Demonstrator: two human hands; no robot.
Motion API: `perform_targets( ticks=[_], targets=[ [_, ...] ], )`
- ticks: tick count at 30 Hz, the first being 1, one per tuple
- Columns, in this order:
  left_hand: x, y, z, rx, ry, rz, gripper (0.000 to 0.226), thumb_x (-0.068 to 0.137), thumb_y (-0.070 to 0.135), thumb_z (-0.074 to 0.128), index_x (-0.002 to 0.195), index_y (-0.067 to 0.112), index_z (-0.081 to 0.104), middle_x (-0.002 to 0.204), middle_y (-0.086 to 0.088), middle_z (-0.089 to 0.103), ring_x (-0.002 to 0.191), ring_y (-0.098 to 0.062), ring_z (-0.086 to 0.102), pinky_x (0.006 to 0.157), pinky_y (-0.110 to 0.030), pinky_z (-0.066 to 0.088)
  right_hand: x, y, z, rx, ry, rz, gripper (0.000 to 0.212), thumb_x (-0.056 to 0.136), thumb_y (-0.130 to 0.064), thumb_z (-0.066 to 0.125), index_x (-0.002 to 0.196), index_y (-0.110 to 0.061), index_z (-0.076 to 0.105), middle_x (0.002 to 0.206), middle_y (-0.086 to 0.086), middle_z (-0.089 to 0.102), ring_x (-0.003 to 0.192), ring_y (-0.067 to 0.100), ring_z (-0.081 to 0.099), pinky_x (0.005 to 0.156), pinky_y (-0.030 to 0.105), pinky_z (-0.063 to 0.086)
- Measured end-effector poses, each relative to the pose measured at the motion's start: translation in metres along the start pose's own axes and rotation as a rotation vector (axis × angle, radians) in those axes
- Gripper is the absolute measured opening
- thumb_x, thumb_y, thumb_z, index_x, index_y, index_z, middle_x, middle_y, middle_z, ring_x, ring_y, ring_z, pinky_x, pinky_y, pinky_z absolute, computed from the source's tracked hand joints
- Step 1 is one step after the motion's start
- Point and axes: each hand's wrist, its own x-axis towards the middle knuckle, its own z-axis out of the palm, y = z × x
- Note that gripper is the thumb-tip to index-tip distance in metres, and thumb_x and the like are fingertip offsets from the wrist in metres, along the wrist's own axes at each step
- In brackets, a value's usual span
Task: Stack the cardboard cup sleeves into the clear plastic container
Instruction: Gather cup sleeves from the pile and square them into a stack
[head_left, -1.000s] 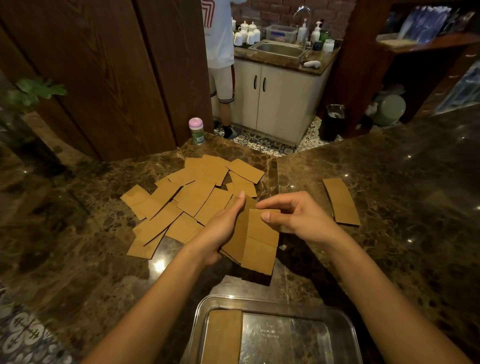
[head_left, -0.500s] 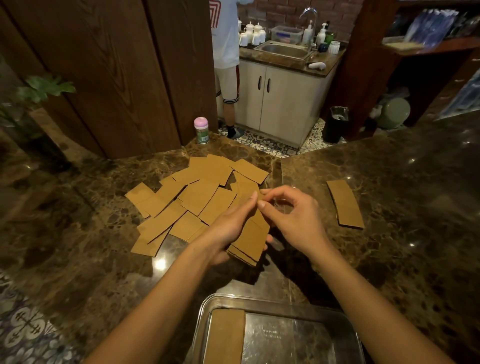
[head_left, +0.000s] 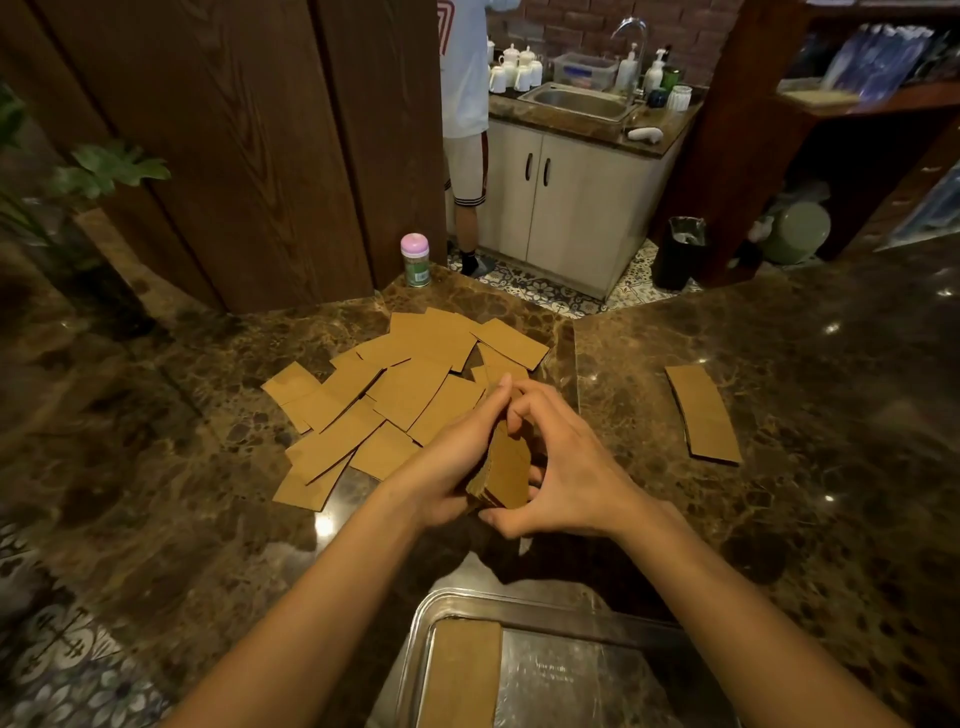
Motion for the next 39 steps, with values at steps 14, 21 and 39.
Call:
perform_targets(
  ticks=[14, 21, 39],
  targets=[
    [-0.007, -0.002, -0.028, -0.066, 0.069, 0.041, 0.083, 0.054, 0.065, 0.092, 0.111, 0.006, 0.077, 0.105, -0.024, 0.064, 0.097, -0.04, 0.058, 0.082, -0.043, 0.052, 0.024, -0.013, 0.029, -0.125, -0.104, -0.018, 0.13, 0.059, -0.05, 0.092, 0.157, -0.002, 0.021, 0.157, 0.008, 0.03, 0.144, 0.013, 0.025, 0.123, 0.021, 0.019],
    [-0.001, -0.006, -0.06, -0.085, 0.244, 0.109, 0.037, 0.092, 0.037, 0.074, 0.115, 0.008, 0.069, 0.081, -0.007, 0.067, 0.061, -0.021, 0.062, 0.057, -0.033, 0.055, 0.028, 0.008, 0.041, -0.088, -0.232, 0.243, 0.11, 0.061, -0.058, 0.093, 0.143, -0.026, 0.028, 0.165, 0.004, 0.016, 0.157, 0.024, 0.014, 0.123, 0.035, 0.024],
    [0.005, -0.024, -0.094, -0.062, 0.519, 0.091, 0.035, 0.094, 0.034, 0.073, 0.113, 0.006, 0.064, 0.08, -0.009, 0.07, 0.06, -0.021, 0.062, 0.06, -0.033, 0.056, 0.043, 0.0, 0.054, -0.356, -0.389, 0.799, 0.091, 0.072, -0.048, 0.092, 0.138, -0.009, 0.045, 0.136, 0.014, 0.06, 0.128, 0.036, 0.057, 0.1, 0.044, 0.053]
  ],
)
